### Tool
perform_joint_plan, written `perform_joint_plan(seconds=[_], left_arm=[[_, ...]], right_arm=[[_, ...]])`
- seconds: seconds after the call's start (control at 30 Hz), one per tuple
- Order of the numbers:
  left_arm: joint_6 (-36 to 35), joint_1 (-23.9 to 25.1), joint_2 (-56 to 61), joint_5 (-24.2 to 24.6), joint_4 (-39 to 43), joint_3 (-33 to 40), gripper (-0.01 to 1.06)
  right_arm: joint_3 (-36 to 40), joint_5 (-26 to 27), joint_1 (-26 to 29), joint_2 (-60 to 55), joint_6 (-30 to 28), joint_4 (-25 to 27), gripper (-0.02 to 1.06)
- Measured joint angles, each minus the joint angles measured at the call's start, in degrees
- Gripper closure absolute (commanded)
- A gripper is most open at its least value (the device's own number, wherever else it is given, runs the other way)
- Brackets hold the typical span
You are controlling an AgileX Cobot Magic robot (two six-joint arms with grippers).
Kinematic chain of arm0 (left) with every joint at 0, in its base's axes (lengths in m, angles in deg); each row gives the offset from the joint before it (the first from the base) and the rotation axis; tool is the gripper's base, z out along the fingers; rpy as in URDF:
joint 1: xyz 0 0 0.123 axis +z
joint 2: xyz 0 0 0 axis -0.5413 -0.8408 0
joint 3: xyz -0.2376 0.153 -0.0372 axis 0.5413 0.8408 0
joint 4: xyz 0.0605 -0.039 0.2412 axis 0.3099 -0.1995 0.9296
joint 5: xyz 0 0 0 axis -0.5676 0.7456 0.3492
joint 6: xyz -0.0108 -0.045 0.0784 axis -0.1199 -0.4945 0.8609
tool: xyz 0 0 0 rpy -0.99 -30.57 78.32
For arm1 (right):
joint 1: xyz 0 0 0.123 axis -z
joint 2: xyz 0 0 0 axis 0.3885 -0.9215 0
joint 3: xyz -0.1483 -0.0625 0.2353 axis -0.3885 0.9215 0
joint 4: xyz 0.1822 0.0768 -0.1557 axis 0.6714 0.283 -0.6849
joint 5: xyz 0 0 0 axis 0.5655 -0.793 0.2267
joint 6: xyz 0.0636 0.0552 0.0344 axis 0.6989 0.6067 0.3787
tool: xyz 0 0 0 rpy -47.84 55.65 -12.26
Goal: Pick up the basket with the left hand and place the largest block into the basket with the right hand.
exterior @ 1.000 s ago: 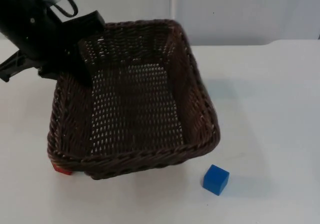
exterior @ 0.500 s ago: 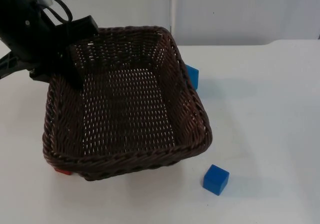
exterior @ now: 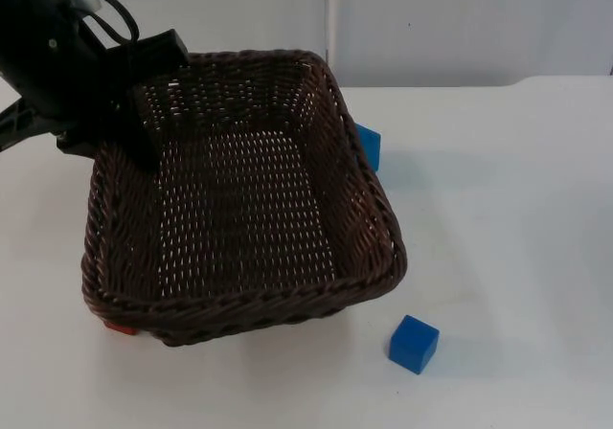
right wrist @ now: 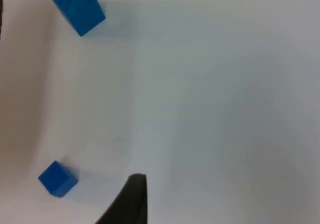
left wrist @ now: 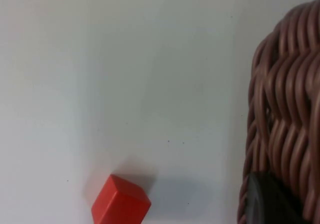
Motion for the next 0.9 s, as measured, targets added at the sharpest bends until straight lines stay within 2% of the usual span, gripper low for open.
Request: perform_joint_plan(seconds=[0.43, 0.63, 0.73, 0.9], left_arm=[[-0.2, 0.0, 0.0, 0.0, 0.0, 0.0, 1.05], [-0.2, 0.0, 0.0, 0.0, 0.0, 0.0, 1.05], [-0.2, 0.0, 0.0, 0.0, 0.0, 0.0, 1.05], [-0.2, 0.0, 0.0, 0.0, 0.0, 0.0, 1.05]], right_arm=[[-11.4, -0.3, 0.0, -16.8, -3.6, 1.4, 0.0], [-15.8, -0.3, 0.0, -25.4, -9.0, 3.3, 0.0], [-17.7, -0.3, -1.3, -28.4, -11.5, 3.6, 0.0], [-24.5, -0.3, -7.1, -37.1, -16.9, 3.9, 0.0]])
